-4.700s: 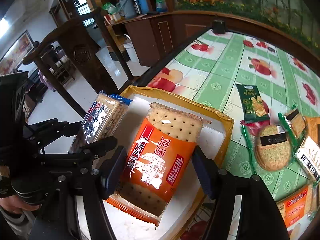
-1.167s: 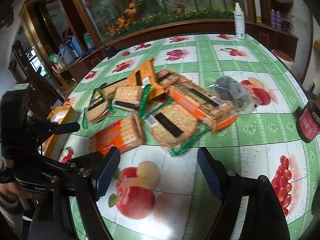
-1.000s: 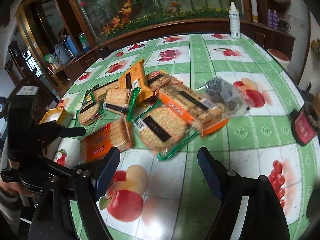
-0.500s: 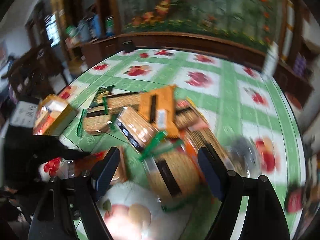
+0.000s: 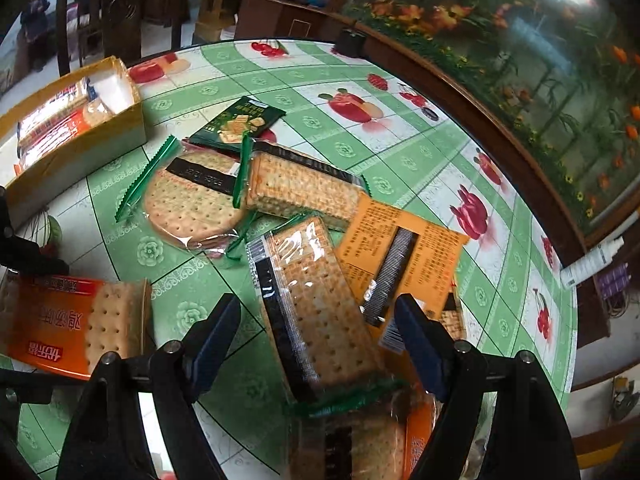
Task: Organize snacks
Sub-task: 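Carry the orange pack with the left gripper toward the white tray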
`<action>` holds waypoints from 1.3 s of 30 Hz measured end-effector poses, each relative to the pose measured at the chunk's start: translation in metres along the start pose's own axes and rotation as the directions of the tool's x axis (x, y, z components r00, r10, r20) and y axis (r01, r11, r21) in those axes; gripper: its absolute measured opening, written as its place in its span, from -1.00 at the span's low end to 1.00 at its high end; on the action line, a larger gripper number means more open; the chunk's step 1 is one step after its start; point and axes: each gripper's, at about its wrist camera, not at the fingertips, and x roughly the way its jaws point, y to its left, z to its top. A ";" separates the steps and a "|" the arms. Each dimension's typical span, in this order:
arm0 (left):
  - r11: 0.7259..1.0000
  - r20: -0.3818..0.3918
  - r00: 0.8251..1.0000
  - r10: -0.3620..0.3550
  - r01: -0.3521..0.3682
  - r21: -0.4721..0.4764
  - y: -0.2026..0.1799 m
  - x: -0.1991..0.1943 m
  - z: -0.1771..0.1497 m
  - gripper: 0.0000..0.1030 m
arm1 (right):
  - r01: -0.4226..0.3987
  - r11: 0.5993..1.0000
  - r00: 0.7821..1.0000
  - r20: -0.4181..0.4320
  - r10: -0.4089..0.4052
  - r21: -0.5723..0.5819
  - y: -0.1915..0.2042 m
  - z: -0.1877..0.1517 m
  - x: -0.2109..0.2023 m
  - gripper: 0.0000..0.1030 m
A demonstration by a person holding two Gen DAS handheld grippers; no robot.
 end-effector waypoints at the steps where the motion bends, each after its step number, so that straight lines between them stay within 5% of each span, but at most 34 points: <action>1: 1.000 -0.002 1.000 0.002 -0.002 -0.003 0.000 0.000 -0.001 0.15 | 0.015 1.000 1.000 -0.002 -0.015 -0.005 0.001 0.000 0.000 0.13; 2: 1.000 -0.004 1.000 0.008 -0.008 -0.002 0.000 0.001 -0.001 0.15 | 0.012 1.000 1.000 -0.009 -0.012 0.006 0.001 0.000 -0.001 -0.01; 13: 0.999 0.001 1.000 0.022 -0.022 -0.035 0.000 0.000 -0.010 0.15 | -0.113 0.963 0.993 0.001 0.116 0.247 0.009 -0.035 -0.030 -0.07; 25: 0.992 -0.008 0.996 0.092 -0.092 -0.082 0.004 0.004 -0.014 0.15 | -0.121 0.971 0.990 -0.047 0.133 0.207 0.024 -0.022 -0.015 -0.08; 29: 0.991 -0.009 0.995 0.100 -0.100 -0.084 0.004 0.005 -0.013 0.18 | -0.097 0.974 0.992 -0.065 0.112 0.203 0.021 -0.017 -0.009 0.10; 32: 0.992 0.004 0.996 0.086 -0.085 -0.092 0.005 0.005 -0.013 0.15 | -0.128 0.960 0.988 -0.057 0.147 0.248 0.017 -0.018 -0.009 -0.10; 39: 0.992 0.053 0.994 0.094 -0.089 -0.087 0.002 -0.007 -0.017 0.11 | -0.130 0.944 0.991 0.020 0.130 0.302 0.020 -0.032 -0.034 -0.10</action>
